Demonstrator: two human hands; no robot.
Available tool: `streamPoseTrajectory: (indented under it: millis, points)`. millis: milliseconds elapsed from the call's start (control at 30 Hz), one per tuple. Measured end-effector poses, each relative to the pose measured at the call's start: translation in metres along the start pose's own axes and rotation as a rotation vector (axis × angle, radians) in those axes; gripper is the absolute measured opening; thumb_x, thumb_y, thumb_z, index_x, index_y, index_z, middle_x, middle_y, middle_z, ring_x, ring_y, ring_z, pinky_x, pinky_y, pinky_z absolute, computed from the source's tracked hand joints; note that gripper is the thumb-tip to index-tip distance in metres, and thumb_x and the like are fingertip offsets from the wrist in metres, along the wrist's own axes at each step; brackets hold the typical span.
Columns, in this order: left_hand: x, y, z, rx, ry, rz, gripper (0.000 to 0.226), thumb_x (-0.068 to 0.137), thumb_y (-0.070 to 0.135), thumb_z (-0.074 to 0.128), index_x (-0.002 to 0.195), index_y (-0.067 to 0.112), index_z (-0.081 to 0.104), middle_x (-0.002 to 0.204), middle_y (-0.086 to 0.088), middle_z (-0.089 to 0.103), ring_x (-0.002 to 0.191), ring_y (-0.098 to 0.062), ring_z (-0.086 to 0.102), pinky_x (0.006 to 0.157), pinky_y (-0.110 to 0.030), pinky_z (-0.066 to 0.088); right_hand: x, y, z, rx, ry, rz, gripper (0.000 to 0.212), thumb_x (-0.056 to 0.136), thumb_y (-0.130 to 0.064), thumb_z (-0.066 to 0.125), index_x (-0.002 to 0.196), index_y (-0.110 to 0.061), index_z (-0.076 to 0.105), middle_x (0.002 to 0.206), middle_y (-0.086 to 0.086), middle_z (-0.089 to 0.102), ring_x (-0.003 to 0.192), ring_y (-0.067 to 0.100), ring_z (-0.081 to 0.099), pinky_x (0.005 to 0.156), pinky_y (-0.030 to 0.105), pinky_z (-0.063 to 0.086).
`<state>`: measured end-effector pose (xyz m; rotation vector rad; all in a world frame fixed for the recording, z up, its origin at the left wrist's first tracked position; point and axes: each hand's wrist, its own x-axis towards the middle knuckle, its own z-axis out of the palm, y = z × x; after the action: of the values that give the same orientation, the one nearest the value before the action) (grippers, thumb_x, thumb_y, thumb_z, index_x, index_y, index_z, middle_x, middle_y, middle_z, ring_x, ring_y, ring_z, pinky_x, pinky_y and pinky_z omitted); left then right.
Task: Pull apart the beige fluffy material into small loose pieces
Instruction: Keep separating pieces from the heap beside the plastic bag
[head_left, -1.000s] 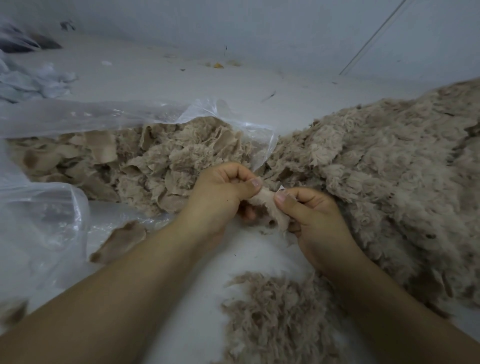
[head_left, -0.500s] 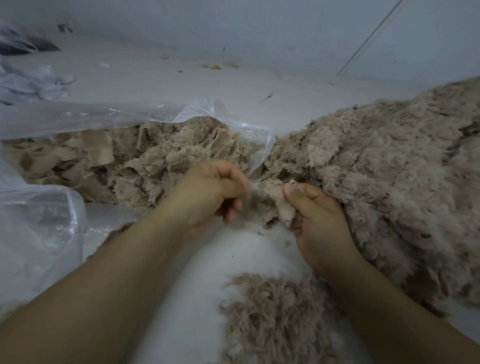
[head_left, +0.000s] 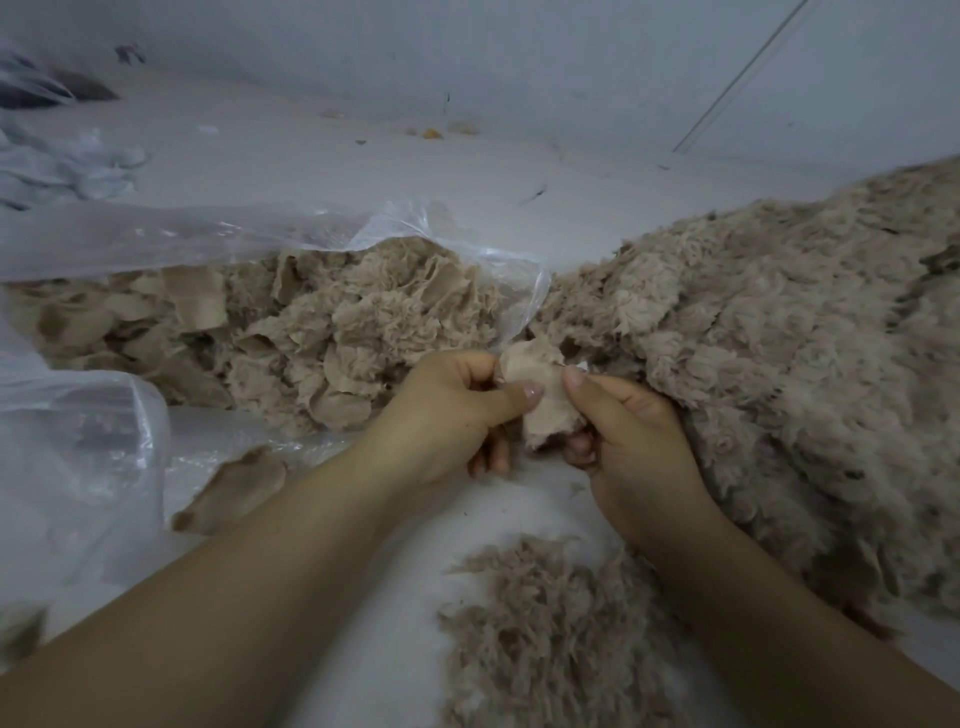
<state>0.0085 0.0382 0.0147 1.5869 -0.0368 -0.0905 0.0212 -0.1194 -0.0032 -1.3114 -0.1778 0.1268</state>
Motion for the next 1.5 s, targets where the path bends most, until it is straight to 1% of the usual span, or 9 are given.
streamPoseTrajectory:
  millis: [200,400,700,900,967,1067,1200,1367,1500]
  points:
    - [-0.001,0.0,0.0,-0.135,0.021,-0.013,0.012,0.094,0.011,0.061,0.09,0.002,0.068,0.063,-0.015,0.062,0.04,-0.022,0.056,0.037,-0.024,0.044,0.004,-0.001,0.001,0.072,0.084,0.064,0.042,0.09,-0.048,0.057,0.056,-0.024,0.063,0.052,-0.002,0.047,0.044,0.01,0.038,0.043,0.022,0.033]
    - [-0.004,0.003,0.004,-0.195,-0.082,-0.012,0.042,0.087,0.016,0.067,0.114,-0.011,0.05,0.068,-0.019,0.066,0.045,-0.027,0.06,0.042,-0.028,0.051,-0.003,-0.001,0.001,-0.062,-0.079,-0.077,0.03,0.089,-0.03,0.064,0.061,-0.022,0.068,0.05,-0.009,0.057,0.042,0.0,0.045,0.044,0.012,0.038]
    - [-0.001,0.006,-0.007,-0.136,-0.016,-0.013,0.021,0.084,-0.014,0.056,0.079,0.006,0.057,0.056,-0.017,0.061,0.035,-0.024,0.053,0.038,-0.023,0.042,0.004,0.004,-0.005,0.058,0.025,-0.011,0.029,0.09,-0.023,0.059,0.062,-0.018,0.062,0.05,-0.003,0.033,0.045,0.008,0.025,0.042,0.019,0.027]
    - [-0.001,0.002,0.0,-0.143,-0.061,-0.11,0.028,0.093,0.034,0.059,0.096,0.007,0.053,0.06,-0.014,0.061,0.041,-0.027,0.054,0.039,-0.026,0.043,0.004,0.005,-0.005,-0.006,-0.044,-0.014,0.025,0.088,-0.019,0.064,0.063,-0.021,0.068,0.051,-0.002,0.039,0.045,0.008,0.03,0.042,0.018,0.029]
    - [-0.003,0.0,0.004,-0.101,0.018,0.031,0.021,0.09,0.016,0.067,0.104,0.012,0.052,0.056,-0.006,0.059,0.04,-0.025,0.056,0.038,-0.026,0.043,0.003,0.005,-0.005,-0.026,-0.064,-0.011,0.019,0.083,-0.021,0.064,0.064,-0.019,0.067,0.052,-0.001,0.04,0.046,0.008,0.03,0.043,0.018,0.03]
    - [-0.002,0.002,0.002,0.046,0.227,0.315,0.025,0.09,-0.006,0.059,0.09,0.019,0.06,0.054,0.004,0.056,0.038,-0.016,0.053,0.037,-0.023,0.042,0.004,0.006,-0.005,-0.029,-0.058,-0.013,0.023,0.091,-0.014,0.061,0.07,-0.017,0.072,0.051,-0.003,0.04,0.047,0.008,0.03,0.043,0.018,0.029]
    - [0.003,0.014,-0.025,0.496,0.582,0.601,0.016,0.089,0.011,0.059,0.088,0.023,0.069,0.069,0.016,0.06,0.059,-0.008,0.058,0.056,-0.025,0.048,0.004,0.006,-0.005,-0.008,-0.019,-0.025,0.029,0.093,-0.016,0.055,0.072,-0.019,0.075,0.049,-0.007,0.041,0.046,0.007,0.033,0.043,0.016,0.03]
    - [0.009,0.017,-0.057,1.401,0.619,0.131,0.016,0.088,0.018,0.056,0.072,0.014,0.054,0.067,-0.003,0.049,0.063,-0.028,0.05,0.054,-0.031,0.034,0.004,0.007,-0.005,-0.019,0.018,-0.01,0.035,0.099,-0.013,0.052,0.073,-0.019,0.076,0.05,-0.007,0.04,0.047,0.008,0.032,0.043,0.017,0.03]
    - [0.005,0.021,-0.05,1.489,0.608,0.109,0.027,0.087,0.021,0.055,0.064,0.017,0.041,0.058,0.0,0.039,0.058,-0.026,0.041,0.048,-0.027,0.021,0.004,0.006,-0.003,-0.002,0.065,-0.003,0.037,0.099,-0.012,0.052,0.072,-0.018,0.076,0.051,-0.006,0.039,0.047,0.008,0.032,0.042,0.018,0.029]
